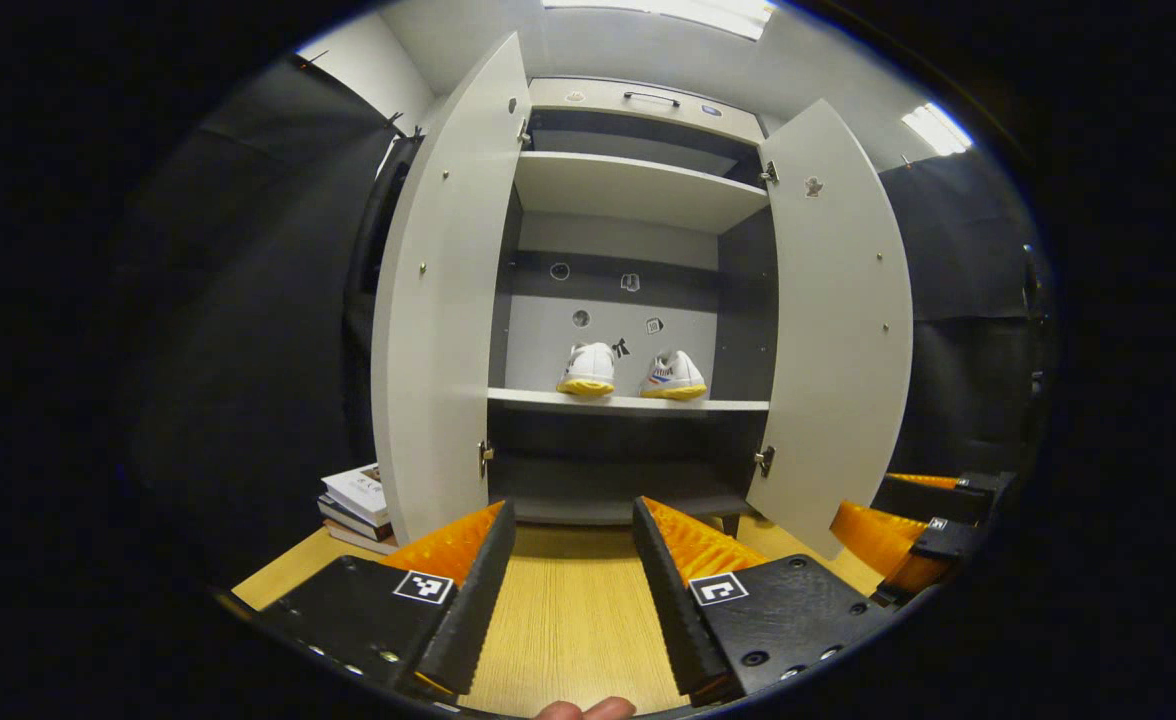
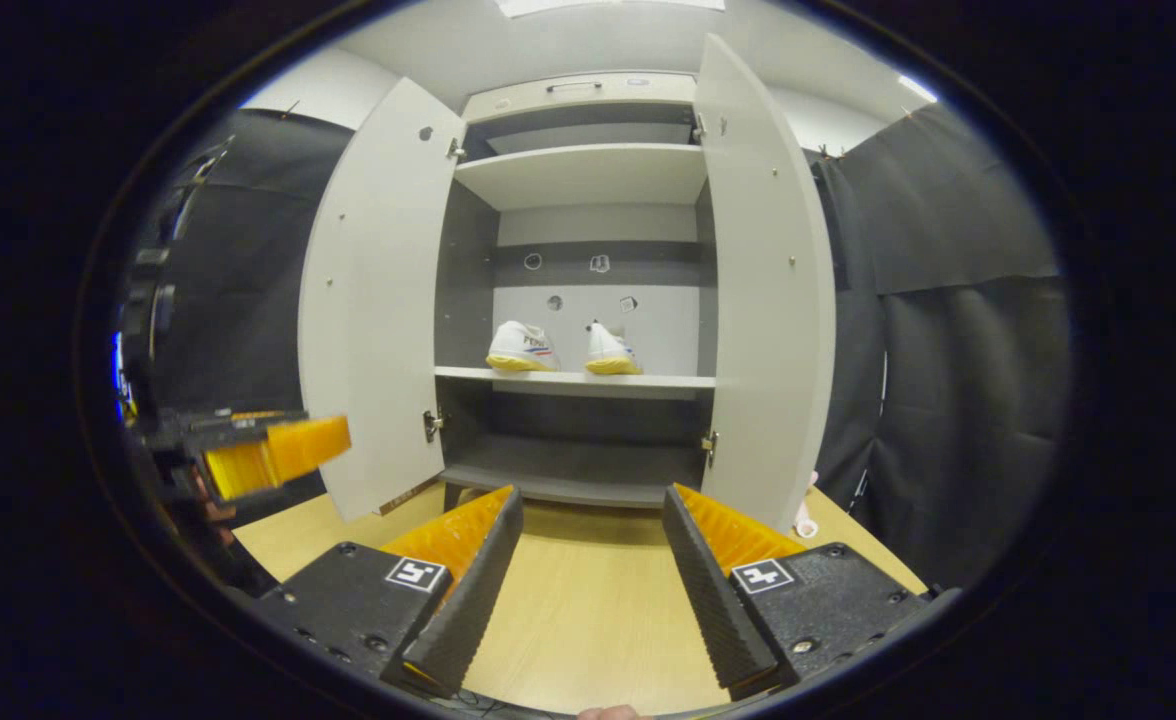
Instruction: Grab one shoe with the right hand and put it into the shoe cabinet, grab the other shoe with the left hand and put it into the shoe cabinet; then close the right door with the right hand and the left door with the left hand.
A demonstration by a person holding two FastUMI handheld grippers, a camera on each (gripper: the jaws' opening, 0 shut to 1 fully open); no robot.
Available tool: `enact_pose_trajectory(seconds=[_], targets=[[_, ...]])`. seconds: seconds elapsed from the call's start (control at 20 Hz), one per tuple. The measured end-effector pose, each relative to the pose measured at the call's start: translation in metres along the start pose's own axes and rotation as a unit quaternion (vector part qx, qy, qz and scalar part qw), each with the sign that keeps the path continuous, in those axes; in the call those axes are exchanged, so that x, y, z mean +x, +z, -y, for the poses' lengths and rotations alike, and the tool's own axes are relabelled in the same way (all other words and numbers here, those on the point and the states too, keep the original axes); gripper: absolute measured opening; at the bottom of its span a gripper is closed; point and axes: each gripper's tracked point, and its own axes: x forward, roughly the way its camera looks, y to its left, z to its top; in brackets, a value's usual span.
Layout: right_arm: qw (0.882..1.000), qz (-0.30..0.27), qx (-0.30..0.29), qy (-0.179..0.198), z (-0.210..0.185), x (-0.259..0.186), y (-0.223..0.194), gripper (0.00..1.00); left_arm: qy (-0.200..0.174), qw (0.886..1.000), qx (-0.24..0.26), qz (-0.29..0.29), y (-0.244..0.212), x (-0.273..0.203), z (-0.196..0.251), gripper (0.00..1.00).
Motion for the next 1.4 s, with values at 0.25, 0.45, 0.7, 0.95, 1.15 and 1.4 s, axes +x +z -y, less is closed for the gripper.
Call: enact_pose_trajectory(seconds=[0.25,0.45,0.7,0.95,1.15,1.4], targets=[[0.998,-0.012,0.024,-0.053,0.045,-0.019,-0.004,0.96,0.019,1.000,0.001,-0.008,-0.016,-0.002,-0.002,0.88],[0.992,-0.003,0.009,-0.124,0.117,-0.040,0.007,0.96,0.016,1.000,0.013,0.002,-0.015,-0.003,0.004,0.88],[0.979,-0.001,0.034,-0.203,0.213,-0.045,0.033,0.96,-0.015,1.000,0.025,-0.006,-0.020,-0.001,0.023,0.88],[0.971,0.037,0.059,-0.229,0.273,-0.020,0.087,0.96,-0.026,0.999,0.029,-0.007,-0.021,0.000,0.029,0.88],[0.971,0.042,0.054,-0.230,0.296,0.023,0.130,0.96,-0.019,0.999,0.037,-0.005,-0.020,0.001,0.028,0.88],[0.979,0.048,0.038,-0.197,0.285,0.068,0.169,0.96,-0.008,0.999,0.030,-0.012,-0.024,0.006,0.023,0.88]])
